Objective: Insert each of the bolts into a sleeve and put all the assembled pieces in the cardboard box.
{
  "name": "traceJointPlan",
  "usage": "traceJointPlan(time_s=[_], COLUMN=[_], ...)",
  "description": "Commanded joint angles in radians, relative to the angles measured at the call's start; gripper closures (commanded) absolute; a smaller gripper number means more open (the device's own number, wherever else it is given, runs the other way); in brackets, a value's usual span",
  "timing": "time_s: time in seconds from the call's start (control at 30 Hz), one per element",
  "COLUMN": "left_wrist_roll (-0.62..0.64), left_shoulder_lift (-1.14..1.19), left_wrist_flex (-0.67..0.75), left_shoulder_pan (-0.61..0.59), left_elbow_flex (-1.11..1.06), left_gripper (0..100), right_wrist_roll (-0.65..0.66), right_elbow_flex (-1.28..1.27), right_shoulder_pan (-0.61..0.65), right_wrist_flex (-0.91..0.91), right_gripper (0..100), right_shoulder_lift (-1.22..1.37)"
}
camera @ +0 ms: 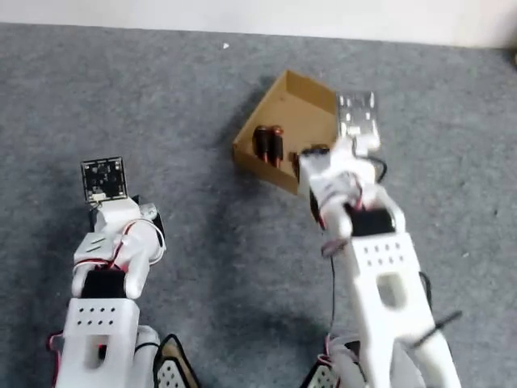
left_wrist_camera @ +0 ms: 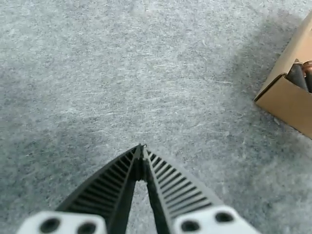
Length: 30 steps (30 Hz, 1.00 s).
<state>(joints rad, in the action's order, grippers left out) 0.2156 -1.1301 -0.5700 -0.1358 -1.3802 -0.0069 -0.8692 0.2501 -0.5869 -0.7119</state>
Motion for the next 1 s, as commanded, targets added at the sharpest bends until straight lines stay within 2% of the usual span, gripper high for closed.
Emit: traceJointPlan(time_s=[0.0,0.17,0.4,0.6,0.87,0.97], left_wrist_roll=[-0.015,-0.015,-0.017,-0.021,-0.21,-0.224], left_shoulder_lift=[-0.028,-0.223,-0.711,-0.648,-0.647,-0.645], left_wrist_flex=[0.021,-0.005,-0.147,-0.164,-0.17,-0.172], left_shoulder_pan=[-0.005,-0.002,0.001,0.001,0.002,0.001], left_elbow_flex=[0.008,-0.062,-0.213,-0.216,-0.318,-0.317], left_gripper=[99,99,99,99,99,99], right_wrist_roll=[-0.006,-0.006,-0.006,-0.008,-0.012,-0.012], right_elbow_flex=[-0.137,-0.289,-0.426,-0.564,-0.82,-0.946], right_shoulder_pan=[-0.005,-0.005,-0.005,-0.005,0.005,0.005], right_wrist_flex=[-0.004,-0.004,-0.004,-0.004,-0.004,-0.031], right_gripper=[99.4,99.4,99.4,99.4,99.4,99.4], right_shoulder_lift=[-0.2,-0.4,-0.553,-0.671,-0.92,-1.038])
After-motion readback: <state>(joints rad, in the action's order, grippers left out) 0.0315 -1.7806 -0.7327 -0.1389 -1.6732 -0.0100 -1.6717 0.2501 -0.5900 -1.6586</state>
